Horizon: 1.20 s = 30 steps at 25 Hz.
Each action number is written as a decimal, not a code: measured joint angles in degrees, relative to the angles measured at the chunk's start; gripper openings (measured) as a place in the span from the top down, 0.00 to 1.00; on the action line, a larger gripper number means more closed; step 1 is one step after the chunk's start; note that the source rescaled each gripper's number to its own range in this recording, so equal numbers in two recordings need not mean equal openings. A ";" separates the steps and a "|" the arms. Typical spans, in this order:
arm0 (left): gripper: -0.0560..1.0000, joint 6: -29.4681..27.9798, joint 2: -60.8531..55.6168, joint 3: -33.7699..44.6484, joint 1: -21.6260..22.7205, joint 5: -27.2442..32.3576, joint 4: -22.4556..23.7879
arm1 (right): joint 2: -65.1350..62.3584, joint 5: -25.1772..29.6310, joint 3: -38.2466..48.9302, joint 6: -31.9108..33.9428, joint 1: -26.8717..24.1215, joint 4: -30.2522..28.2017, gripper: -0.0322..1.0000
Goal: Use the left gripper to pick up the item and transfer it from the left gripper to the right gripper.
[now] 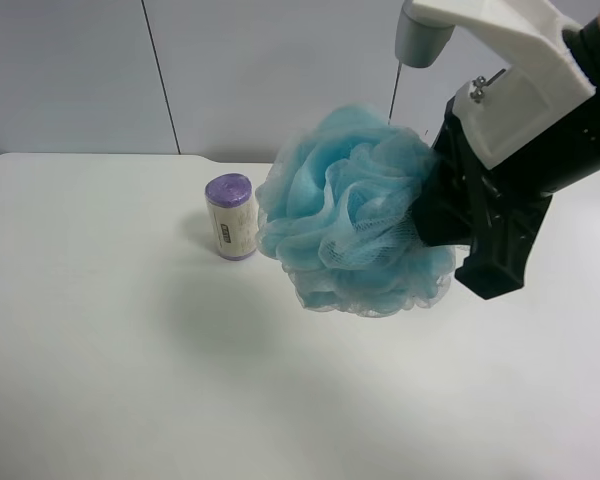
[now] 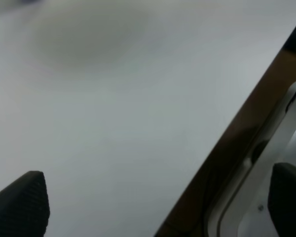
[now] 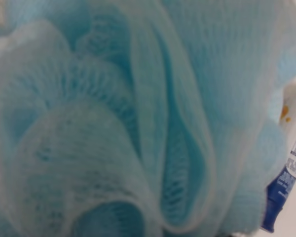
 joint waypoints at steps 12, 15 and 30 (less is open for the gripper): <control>0.12 -2.75 -13.16 7.66 0.00 -8.17 -0.76 | 0.00 -0.43 0.00 0.18 0.00 0.00 0.88; 0.12 -3.23 -13.33 7.74 0.00 -8.88 -0.76 | 0.00 -0.43 0.00 0.19 0.00 0.27 0.88; 0.12 -3.23 -13.33 8.04 12.80 -9.08 -0.76 | 0.00 -0.56 0.00 7.30 0.00 0.87 0.89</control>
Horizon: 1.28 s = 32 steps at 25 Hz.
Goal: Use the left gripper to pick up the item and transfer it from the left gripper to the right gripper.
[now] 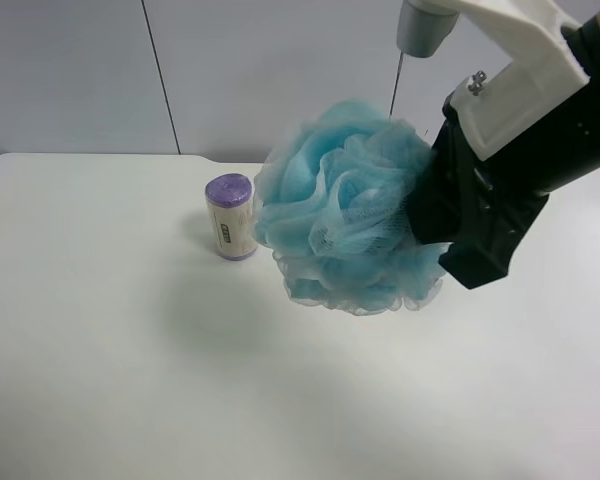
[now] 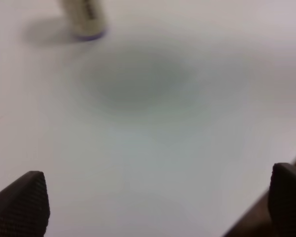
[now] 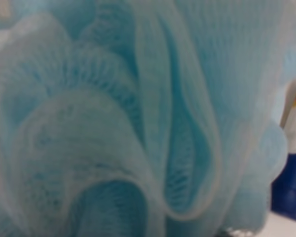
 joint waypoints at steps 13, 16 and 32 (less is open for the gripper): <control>0.12 -0.17 -4.36 0.00 28.83 -0.13 -0.06 | 0.00 -0.37 0.00 12.57 0.00 -0.91 0.89; 0.12 -0.17 -4.36 0.00 29.09 -0.13 -0.06 | 0.10 0.29 -0.48 19.16 0.00 -3.06 0.90; 0.12 -0.19 -4.36 0.00 29.09 -0.13 -0.06 | 8.02 18.19 -17.27 21.85 -32.04 -5.51 0.90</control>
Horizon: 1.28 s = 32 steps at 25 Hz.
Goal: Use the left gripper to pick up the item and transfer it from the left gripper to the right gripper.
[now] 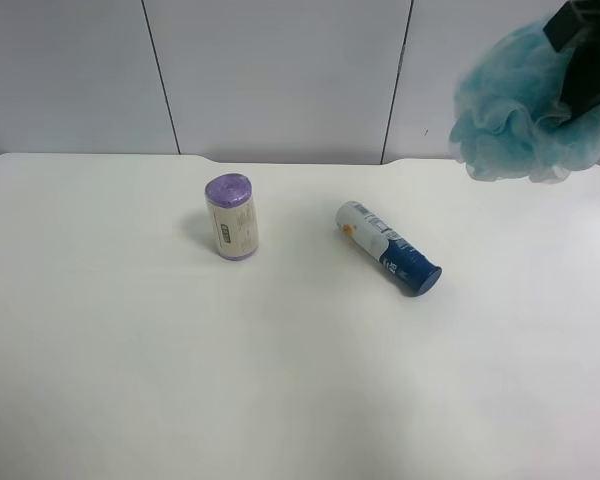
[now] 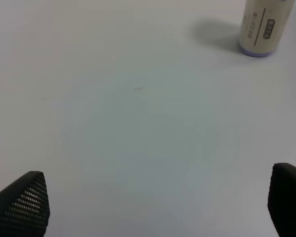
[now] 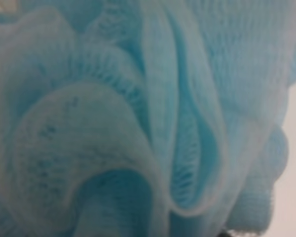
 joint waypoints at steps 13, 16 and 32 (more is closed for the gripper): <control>0.12 0.00 0.00 0.00 0.00 0.00 0.00 | 17.08 0.28 0.00 -3.74 -0.82 -5.19 0.91; 0.12 0.00 0.00 0.00 0.00 0.00 0.00 | 19.83 -1.02 0.00 -3.76 -1.90 -6.54 0.92; 0.12 0.00 0.00 0.00 0.00 0.00 0.00 | 27.02 -5.94 -0.11 -5.42 -17.54 -7.40 0.92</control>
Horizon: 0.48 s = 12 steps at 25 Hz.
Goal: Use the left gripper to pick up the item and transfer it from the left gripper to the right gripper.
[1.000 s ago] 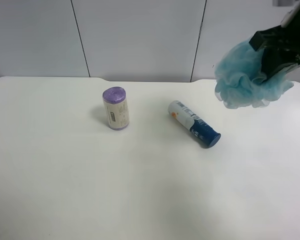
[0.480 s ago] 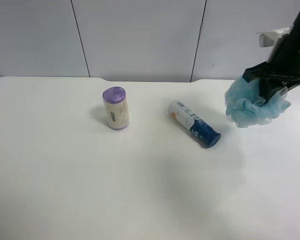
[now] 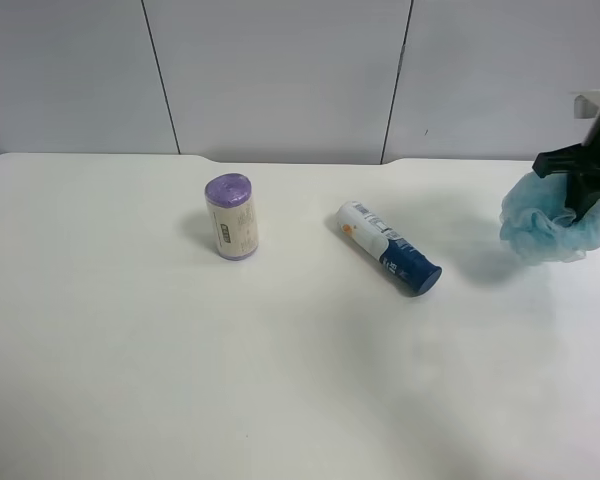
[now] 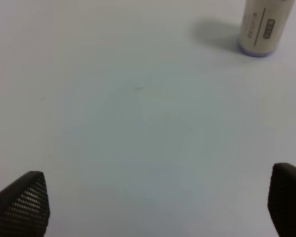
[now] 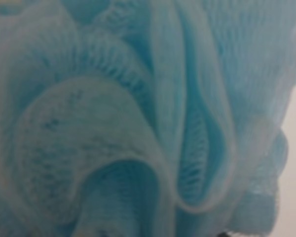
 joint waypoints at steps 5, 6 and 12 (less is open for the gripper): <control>0.12 0.00 0.00 0.00 0.00 0.00 0.00 | 0.86 0.00 0.00 -0.51 0.00 0.23 0.92; 0.12 0.00 0.00 0.00 0.00 0.00 0.00 | 0.88 0.00 -0.05 -0.51 0.00 0.23 0.92; 0.12 0.00 0.00 0.00 0.00 0.00 0.00 | 0.88 0.00 -0.05 -0.60 0.00 0.44 0.92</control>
